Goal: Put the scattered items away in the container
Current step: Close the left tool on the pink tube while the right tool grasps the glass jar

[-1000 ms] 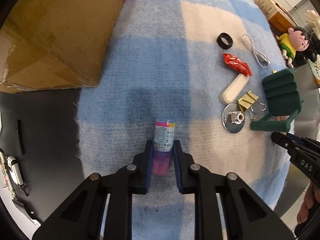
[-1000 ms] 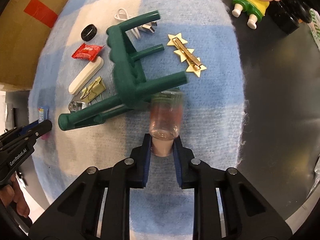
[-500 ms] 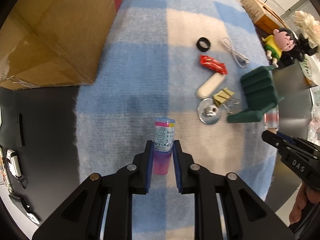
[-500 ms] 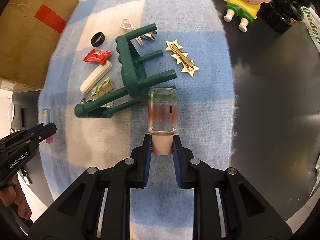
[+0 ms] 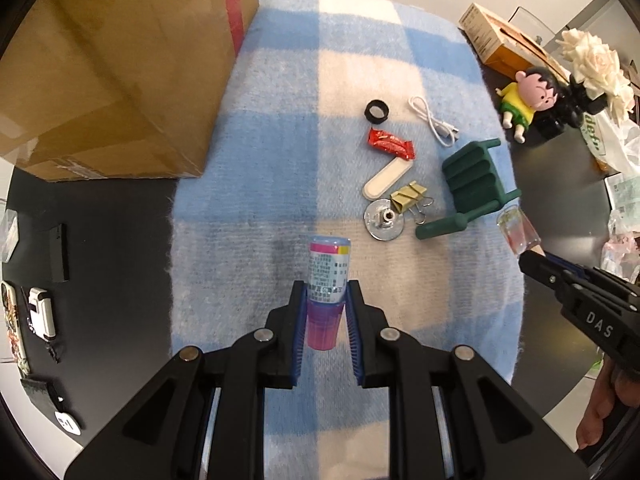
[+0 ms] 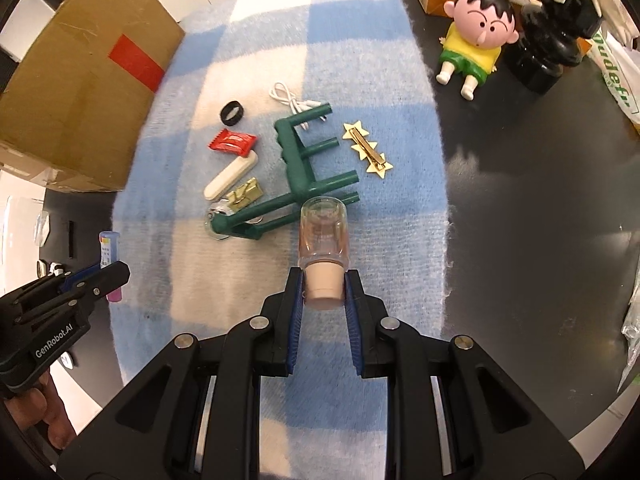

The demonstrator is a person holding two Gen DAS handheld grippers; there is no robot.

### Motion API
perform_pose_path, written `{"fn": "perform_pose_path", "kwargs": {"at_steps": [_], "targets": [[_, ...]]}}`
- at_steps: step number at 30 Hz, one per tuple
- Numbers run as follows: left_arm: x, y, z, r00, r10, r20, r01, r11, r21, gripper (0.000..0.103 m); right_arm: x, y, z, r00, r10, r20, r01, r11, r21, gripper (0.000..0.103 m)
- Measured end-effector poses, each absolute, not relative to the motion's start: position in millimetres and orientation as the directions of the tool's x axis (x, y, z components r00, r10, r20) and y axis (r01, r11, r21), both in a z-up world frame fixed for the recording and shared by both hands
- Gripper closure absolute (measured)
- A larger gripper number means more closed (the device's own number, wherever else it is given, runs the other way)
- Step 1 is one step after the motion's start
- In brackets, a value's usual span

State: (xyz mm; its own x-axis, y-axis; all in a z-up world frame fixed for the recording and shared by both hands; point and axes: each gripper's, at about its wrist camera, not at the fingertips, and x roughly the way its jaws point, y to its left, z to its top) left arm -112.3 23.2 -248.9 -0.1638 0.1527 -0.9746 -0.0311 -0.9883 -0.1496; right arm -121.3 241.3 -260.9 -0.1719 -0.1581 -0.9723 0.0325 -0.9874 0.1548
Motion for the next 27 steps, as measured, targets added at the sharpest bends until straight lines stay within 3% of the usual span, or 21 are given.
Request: {"fn": "perform_pose_path", "kwargs": {"at_steps": [27], "targets": [[-73.2,5.2,-137.2,-0.3,0.182,-0.936,-0.011,-0.982,-0.188,0.084,-74.0,210.1,-138.9,-0.299,-0.186,-0.936,0.115,-0.981,0.158,0.082]]}}
